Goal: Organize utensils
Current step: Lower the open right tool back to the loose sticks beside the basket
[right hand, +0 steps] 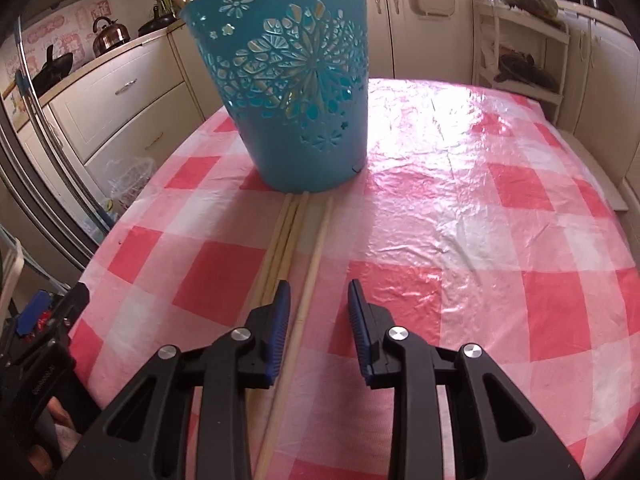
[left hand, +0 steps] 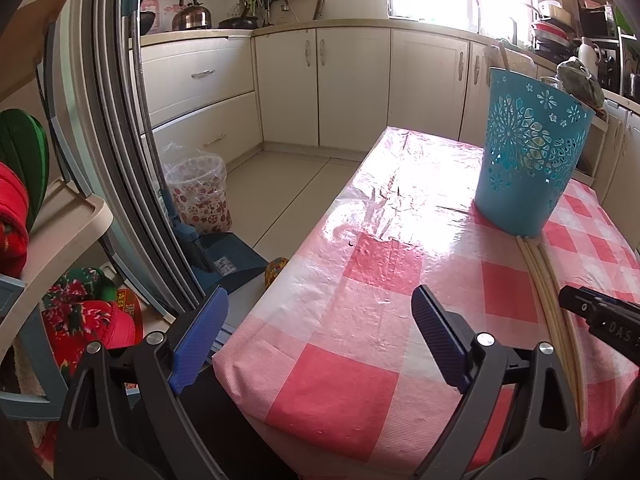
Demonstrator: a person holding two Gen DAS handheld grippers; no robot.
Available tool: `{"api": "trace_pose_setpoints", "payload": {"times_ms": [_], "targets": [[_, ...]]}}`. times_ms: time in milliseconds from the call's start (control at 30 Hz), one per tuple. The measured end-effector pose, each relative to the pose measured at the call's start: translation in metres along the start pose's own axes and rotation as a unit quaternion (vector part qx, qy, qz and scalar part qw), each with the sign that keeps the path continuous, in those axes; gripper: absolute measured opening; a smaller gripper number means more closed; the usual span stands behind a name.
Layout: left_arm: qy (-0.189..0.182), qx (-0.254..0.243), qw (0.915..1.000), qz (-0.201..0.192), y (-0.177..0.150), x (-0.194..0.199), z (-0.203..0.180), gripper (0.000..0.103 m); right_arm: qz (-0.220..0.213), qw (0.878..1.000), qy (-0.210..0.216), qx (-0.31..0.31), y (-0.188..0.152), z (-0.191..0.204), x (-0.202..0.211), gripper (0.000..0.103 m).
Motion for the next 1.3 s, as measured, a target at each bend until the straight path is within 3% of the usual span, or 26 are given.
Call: {"api": "trace_pose_setpoints", "payload": {"times_ms": [167,300,467,800,1133,1233,1300], "targets": [[-0.044,0.001,0.999,0.002,0.013,0.011,-0.015,0.089,0.008,1.0,-0.003,0.01,-0.001,-0.01,0.001,0.014],[-0.097,-0.023,0.9943,0.037,0.02,0.008,-0.054,0.089,0.007,1.0,-0.002,0.005,-0.006,-0.03,0.007,0.012],[-0.12,-0.07,0.9871,0.08,0.018,-0.004,-0.105,0.089,-0.001,1.0,0.021,-0.011,-0.012,-0.047,0.014,0.01],[-0.094,-0.112,0.9795,0.138,0.005,-0.034,-0.14,0.089,-0.007,0.998,0.053,-0.025,-0.011,-0.053,0.014,0.01],[-0.075,-0.118,0.9797,0.143,0.003,-0.041,-0.141,0.085,-0.006,0.997,0.068,-0.034,-0.012,-0.056,0.014,0.011],[-0.084,-0.126,0.9788,0.138,0.004,-0.04,-0.145,0.072,-0.007,0.997,0.068,-0.035,-0.011,-0.055,0.014,0.012],[-0.096,-0.14,0.9766,0.132,0.002,-0.034,-0.148,0.051,-0.009,0.997,0.066,-0.034,-0.011,-0.055,0.014,0.012]]}}
Point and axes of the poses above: each gripper's, at about its wrist camera, not at the fingertips, and x roughly against the way its jaws point, z to its left, y to its top, the point moved 6 cm from there along -x, roughly the way its jaws point, and after that the axes turned 7 degrees about z, right-handed, at the moved point
